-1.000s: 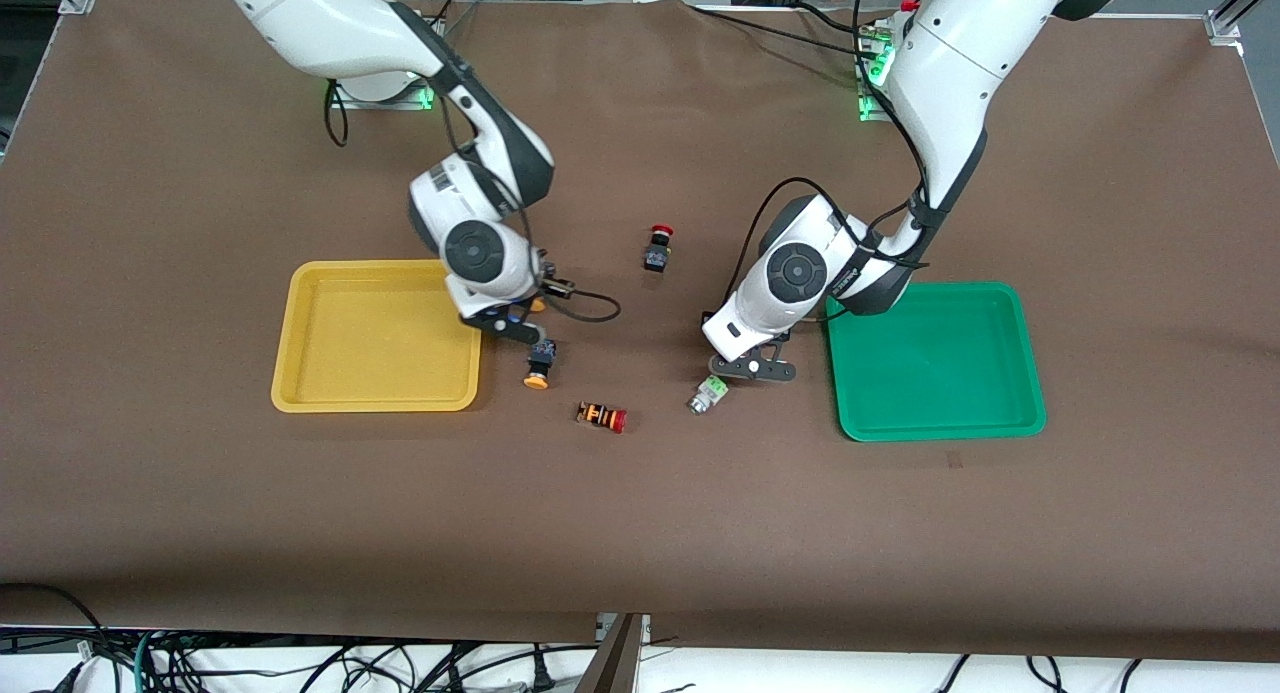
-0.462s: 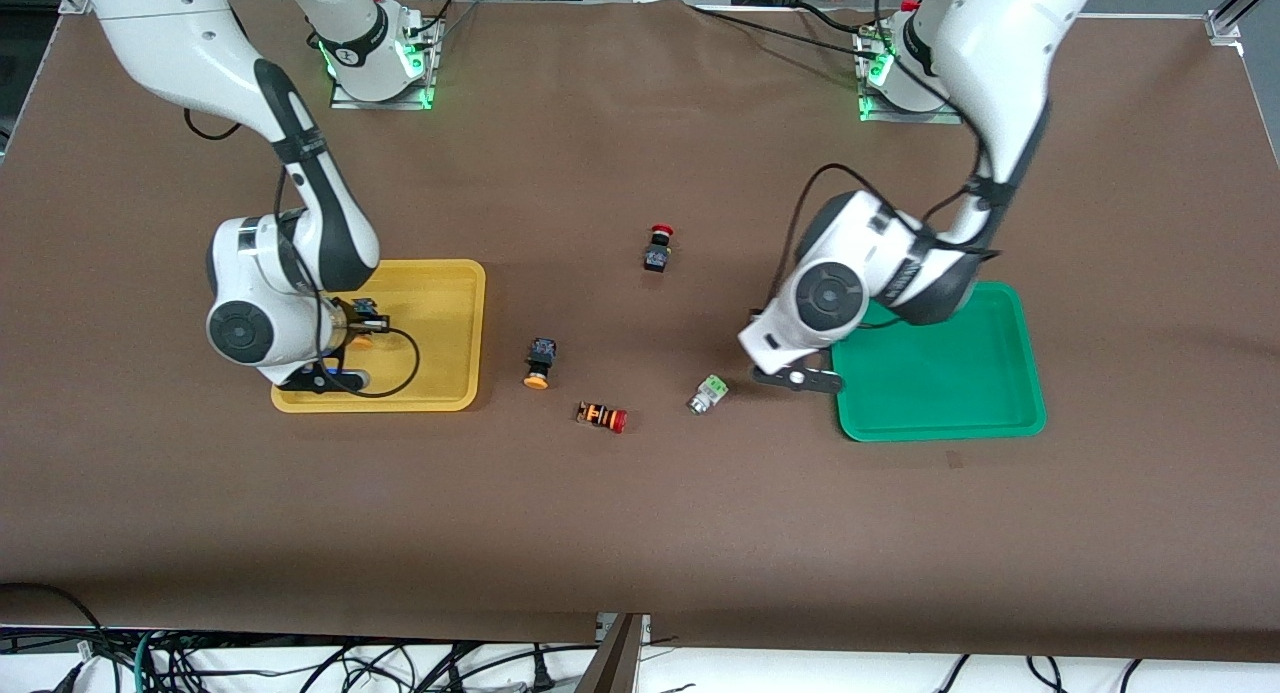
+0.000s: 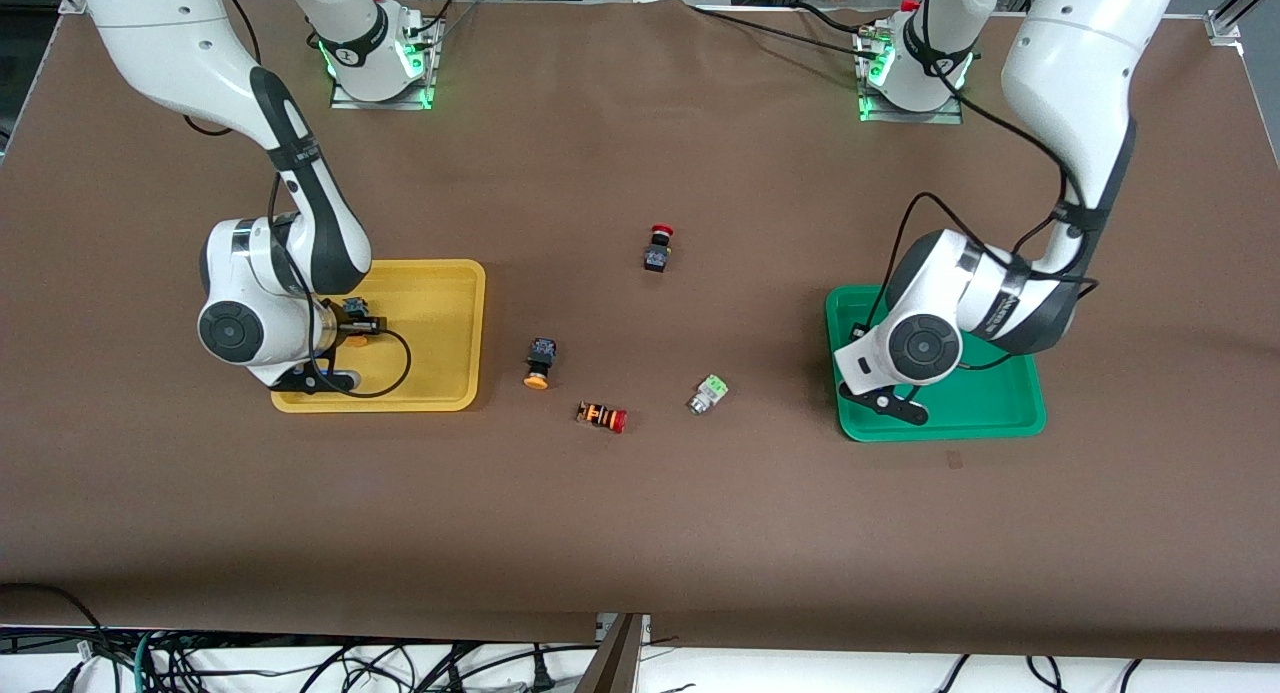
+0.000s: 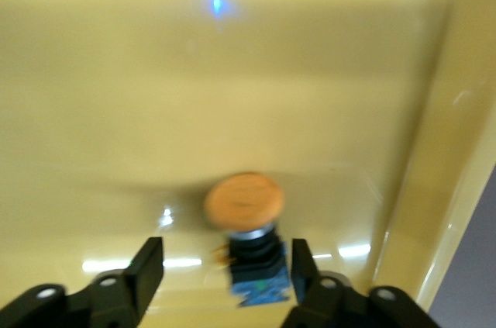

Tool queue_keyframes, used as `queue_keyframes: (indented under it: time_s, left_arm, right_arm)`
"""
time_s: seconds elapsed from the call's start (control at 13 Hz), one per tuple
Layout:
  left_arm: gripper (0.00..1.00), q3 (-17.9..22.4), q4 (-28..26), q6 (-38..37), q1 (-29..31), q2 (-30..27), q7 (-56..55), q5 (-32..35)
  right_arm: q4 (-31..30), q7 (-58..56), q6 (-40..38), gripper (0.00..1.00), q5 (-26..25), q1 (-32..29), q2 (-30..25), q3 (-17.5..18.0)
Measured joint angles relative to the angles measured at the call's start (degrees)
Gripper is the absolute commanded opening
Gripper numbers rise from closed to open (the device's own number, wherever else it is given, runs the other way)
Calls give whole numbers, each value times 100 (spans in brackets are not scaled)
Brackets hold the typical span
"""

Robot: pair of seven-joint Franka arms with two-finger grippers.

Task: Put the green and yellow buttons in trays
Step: 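Place the yellow button in the yellow tray while the left gripper places the green button, then grasp another yellow button with the right gripper while the left gripper grasps a green button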

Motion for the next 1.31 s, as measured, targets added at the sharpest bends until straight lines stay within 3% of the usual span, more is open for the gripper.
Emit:
queue_keyframes:
  time_s: [0.15,0.31,0.46,0.69,0.77,0.85,0.92,1.0,1.31]
  left_arm:
    - [100,-28,-33,148,-9,59,-16,0]
    - [100,-109,234,126,-14,-160,-28,-309]
    - [100,-276,680,25,-83,-403,10,-927]
    - [100,-430,1160,383,-575,-195,9,-1097]
    - [100,-431,1208,843,-804,1,1,-1097]
    - [100,-429,1214,1387,-1001,233,-11,-1097]
    - [100,-427,1216,1849,-1131,470,-16,-1097]
    - [100,-422,1224,2192,-1206,701,-16,-1097]
    - [100,-413,1248,2566,-1265,1167,16,-870]
  right_arm:
    - [727,893,-311,100,82,109,-18,553]
    - [1107,2067,-87,100,82,475,143,964]
    - [1197,2896,648,100,79,837,488,1160]
    - [1229,3349,1569,100,-97,1102,1033,1221]
    - [1233,3359,1716,93,-155,1111,1151,1221]
    - [1237,3359,1777,43,-181,1104,1232,1220]
    - [1242,3359,1793,7,-193,1098,1273,1216]
    - [1244,3359,1794,0,-196,1095,1286,1211]
    - [1359,3346,1715,0,-200,1071,1262,1201]
